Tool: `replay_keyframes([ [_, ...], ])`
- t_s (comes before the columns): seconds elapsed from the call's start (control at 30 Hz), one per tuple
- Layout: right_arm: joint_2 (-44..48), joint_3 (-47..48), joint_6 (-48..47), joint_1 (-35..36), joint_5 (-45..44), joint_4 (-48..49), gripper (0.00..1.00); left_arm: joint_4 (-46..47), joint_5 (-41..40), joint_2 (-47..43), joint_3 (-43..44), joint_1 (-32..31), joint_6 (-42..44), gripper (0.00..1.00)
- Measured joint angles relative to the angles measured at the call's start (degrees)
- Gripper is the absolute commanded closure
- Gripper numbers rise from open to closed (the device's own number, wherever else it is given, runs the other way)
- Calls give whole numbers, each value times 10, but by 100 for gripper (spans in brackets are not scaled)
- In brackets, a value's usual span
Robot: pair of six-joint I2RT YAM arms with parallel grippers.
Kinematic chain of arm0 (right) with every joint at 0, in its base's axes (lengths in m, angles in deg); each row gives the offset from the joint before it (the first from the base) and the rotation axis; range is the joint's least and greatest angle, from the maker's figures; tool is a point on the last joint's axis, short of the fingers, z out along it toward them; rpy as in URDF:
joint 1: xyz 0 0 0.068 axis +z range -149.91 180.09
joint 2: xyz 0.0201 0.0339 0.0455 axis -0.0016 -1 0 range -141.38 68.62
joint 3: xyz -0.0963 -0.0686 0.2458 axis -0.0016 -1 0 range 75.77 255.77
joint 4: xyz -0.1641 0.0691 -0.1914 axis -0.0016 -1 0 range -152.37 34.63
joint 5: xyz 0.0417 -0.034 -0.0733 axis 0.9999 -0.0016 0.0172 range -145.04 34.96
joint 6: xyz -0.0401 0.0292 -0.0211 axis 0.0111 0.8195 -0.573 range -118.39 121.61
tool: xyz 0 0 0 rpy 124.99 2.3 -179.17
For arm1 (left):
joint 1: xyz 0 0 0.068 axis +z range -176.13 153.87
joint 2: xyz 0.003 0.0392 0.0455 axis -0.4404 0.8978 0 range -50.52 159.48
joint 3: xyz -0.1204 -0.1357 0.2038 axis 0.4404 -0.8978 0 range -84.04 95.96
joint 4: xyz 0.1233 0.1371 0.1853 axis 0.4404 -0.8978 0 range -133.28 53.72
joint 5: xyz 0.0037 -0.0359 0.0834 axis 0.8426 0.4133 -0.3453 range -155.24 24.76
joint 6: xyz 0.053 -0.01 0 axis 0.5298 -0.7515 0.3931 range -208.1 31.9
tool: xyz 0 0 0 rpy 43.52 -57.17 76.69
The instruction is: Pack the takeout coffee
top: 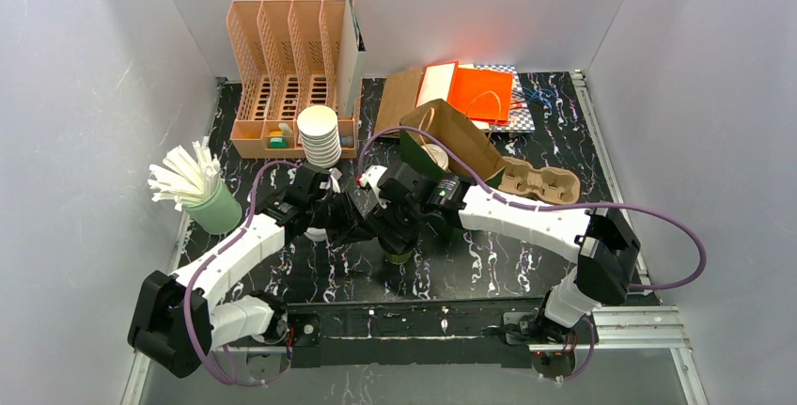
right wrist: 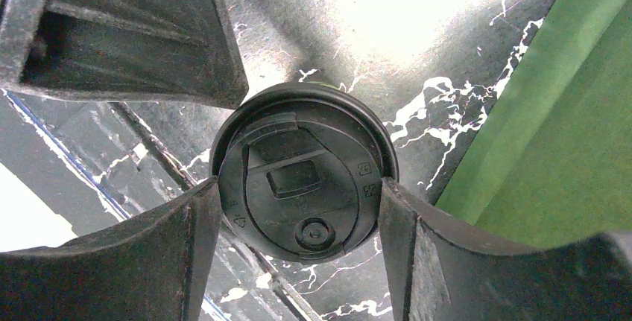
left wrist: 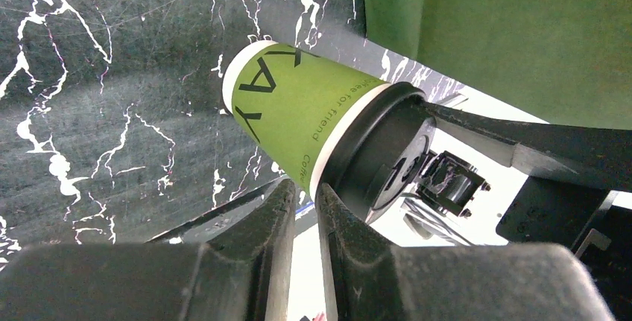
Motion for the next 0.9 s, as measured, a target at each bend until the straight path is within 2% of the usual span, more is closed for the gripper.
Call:
replay_keyframes([
  [0.07,0,0,0,0,0,0,51,10,0,0,-5,1,-6,82],
  [0.13,0,0,0,0,1,0,51,17,0,0,-10,1,-10,91],
  [0.2,0,0,0,0,1,0,51,23,1,0,-14,1,-15,94],
  [0.33,0,0,0,0,1,0,51,35,4,0,-14,1,-19,93],
  [0.47,0,0,0,0,3,-1,51,35,4,0,-14,1,-19,87],
  [0.9,-4,6,0,0,3,-6,51,26,4,-1,-12,1,-16,89],
])
